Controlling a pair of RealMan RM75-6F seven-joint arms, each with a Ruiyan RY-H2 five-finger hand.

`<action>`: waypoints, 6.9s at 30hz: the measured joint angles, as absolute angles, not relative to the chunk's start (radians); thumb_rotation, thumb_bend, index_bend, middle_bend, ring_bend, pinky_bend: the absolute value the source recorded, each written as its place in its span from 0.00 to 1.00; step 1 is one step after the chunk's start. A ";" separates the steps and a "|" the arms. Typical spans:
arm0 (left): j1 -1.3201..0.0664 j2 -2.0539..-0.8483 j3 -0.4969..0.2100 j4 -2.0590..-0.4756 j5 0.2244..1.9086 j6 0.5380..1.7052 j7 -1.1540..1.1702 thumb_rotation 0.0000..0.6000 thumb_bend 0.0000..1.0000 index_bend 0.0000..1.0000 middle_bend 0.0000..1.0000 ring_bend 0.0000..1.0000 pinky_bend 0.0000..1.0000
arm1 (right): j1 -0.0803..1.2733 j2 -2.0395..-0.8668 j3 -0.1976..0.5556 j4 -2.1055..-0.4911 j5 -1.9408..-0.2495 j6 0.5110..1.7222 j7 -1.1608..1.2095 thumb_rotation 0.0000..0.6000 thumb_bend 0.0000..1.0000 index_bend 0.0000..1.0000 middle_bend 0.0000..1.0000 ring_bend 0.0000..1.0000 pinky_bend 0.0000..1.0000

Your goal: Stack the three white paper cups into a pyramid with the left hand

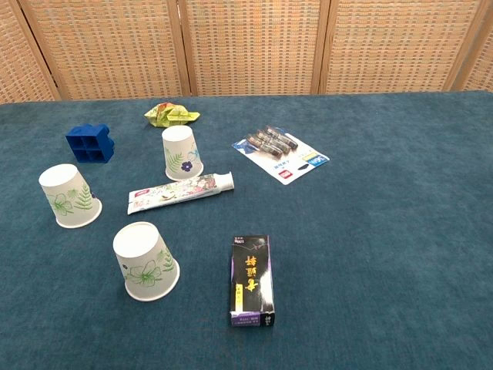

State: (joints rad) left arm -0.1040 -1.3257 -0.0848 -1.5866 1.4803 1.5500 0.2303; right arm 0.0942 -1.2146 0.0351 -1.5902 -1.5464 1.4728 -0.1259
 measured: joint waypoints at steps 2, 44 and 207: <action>-0.104 -1.326 -0.084 -1.586 1.480 1.549 0.232 1.00 0.20 0.00 0.00 0.00 0.00 | 0.092 -1.218 0.036 -1.583 -1.552 1.481 -0.117 1.00 0.09 0.00 0.00 0.00 0.00; -0.201 -1.204 -0.140 -1.674 1.393 1.365 0.273 1.00 0.20 0.16 0.00 0.00 0.00 | 0.084 -1.200 0.041 -1.595 -1.542 1.487 -0.092 1.00 0.09 0.00 0.00 0.00 0.00; -0.665 -1.172 0.046 -2.050 0.971 1.155 0.727 1.00 0.20 0.14 0.00 0.00 0.00 | 0.085 -1.180 0.051 -1.586 -1.524 1.476 -0.019 1.00 0.09 0.00 0.00 0.00 0.00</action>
